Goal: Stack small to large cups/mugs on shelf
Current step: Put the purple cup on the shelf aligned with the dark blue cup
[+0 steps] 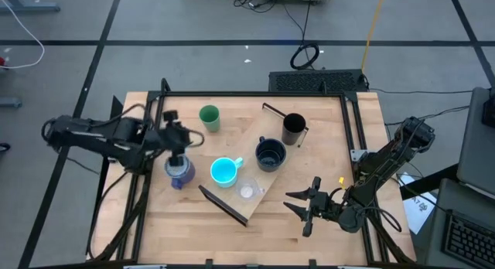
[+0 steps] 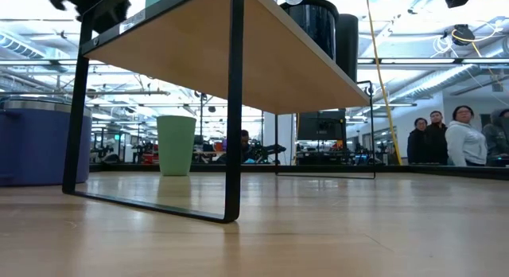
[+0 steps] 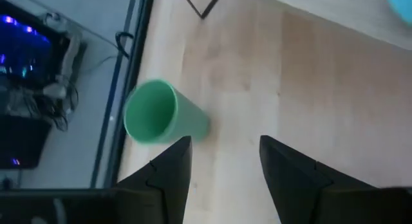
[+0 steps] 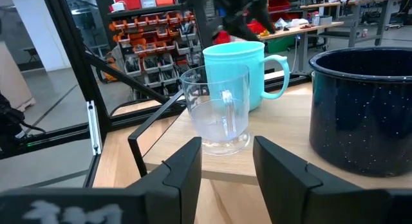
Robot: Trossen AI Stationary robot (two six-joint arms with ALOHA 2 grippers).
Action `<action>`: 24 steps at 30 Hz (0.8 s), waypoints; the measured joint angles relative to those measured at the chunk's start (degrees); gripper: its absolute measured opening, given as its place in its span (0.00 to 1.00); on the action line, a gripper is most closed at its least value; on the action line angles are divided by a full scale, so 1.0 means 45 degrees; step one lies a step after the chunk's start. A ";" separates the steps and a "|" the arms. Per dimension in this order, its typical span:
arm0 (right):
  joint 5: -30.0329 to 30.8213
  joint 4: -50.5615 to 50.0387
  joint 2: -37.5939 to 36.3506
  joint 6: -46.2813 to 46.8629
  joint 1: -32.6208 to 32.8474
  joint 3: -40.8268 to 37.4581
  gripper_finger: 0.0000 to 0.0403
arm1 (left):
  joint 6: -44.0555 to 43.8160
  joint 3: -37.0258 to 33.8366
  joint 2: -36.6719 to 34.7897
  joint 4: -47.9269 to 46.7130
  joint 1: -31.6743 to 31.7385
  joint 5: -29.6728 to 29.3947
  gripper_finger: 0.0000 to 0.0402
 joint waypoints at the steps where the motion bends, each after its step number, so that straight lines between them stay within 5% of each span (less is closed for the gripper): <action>1: 0.0003 -0.0001 0.0000 0.0005 0.0000 0.0000 0.32 | 0.0845 0.0000 0.0111 0.0374 0.0595 0.0465 0.46; 7: -0.0001 -0.0001 0.0000 0.0005 0.0000 0.0000 0.32 | 0.4338 0.0000 0.1325 0.1792 0.3919 0.2402 0.46; 12: -0.0264 -0.0001 0.0000 0.0056 0.0099 0.0000 0.32 | 0.4507 0.0000 0.2042 0.1085 0.5262 0.3975 0.46; 18: -0.0268 -0.0001 0.0000 0.0299 0.0391 0.0000 0.32 | 0.0981 0.0000 0.1840 -0.2663 0.3960 0.4744 0.46; 24: -0.0267 -0.0031 0.0000 -0.0374 0.0414 0.0000 0.32 | -0.4661 0.0000 0.0829 -0.4004 0.0720 0.3125 0.46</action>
